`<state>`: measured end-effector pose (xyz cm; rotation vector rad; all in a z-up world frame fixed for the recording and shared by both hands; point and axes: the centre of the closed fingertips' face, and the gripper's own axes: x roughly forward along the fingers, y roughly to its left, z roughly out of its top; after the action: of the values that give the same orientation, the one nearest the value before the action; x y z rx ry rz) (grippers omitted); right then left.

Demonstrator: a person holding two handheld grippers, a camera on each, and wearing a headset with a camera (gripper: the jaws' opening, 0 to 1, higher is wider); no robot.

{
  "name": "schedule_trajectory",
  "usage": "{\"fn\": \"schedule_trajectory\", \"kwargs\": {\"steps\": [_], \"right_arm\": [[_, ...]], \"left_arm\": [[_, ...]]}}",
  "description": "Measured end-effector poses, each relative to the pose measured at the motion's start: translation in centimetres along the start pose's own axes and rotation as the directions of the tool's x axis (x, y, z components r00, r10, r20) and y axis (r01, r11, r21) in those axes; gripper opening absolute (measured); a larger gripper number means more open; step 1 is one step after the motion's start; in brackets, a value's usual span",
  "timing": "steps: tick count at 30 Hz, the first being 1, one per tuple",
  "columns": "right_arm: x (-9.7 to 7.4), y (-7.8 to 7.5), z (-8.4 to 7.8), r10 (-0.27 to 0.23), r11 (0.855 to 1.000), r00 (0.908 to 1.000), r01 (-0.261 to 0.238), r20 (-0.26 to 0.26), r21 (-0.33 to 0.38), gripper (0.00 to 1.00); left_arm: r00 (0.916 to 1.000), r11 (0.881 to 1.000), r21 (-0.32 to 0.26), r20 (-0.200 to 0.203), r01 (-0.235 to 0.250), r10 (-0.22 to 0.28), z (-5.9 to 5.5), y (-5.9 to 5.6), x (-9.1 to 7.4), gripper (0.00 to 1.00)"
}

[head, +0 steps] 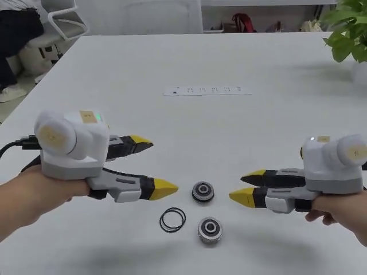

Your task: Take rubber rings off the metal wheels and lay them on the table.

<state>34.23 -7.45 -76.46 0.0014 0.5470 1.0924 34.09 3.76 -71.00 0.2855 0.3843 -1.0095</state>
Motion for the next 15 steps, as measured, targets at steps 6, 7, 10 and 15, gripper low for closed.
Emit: {"fn": "schedule_trajectory", "kwargs": {"steps": [6, 7, 10, 15], "right_arm": [[0.23, 0.13, -0.24, 0.009, 1.000, 1.0000, -0.009, 0.002, -0.004, 0.34], [0.27, 0.13, -0.29, 0.010, 1.000, 0.9999, -0.010, 0.001, -0.005, 0.34], [0.35, 0.00, -0.37, 0.008, 1.000, 1.0000, -0.008, 0.000, -0.009, 0.34], [0.47, -0.31, -0.39, 0.009, 1.000, 1.0000, -0.009, 0.001, -0.024, 0.33]], "left_arm": [[1.0000, 1.000, -0.009, -0.001, 0.004, -0.004, -0.21, -0.04, 0.34, 0.66], [1.0000, 1.000, -0.012, 0.001, 0.005, -0.005, -0.22, -0.06, 0.42, 0.66], [1.0000, 1.000, -0.014, 0.002, 0.008, -0.008, -0.24, -0.10, 0.64, 0.66], [0.9999, 1.000, -0.016, 0.002, 0.013, -0.013, -0.24, -0.20, 0.95, 0.66]]}}
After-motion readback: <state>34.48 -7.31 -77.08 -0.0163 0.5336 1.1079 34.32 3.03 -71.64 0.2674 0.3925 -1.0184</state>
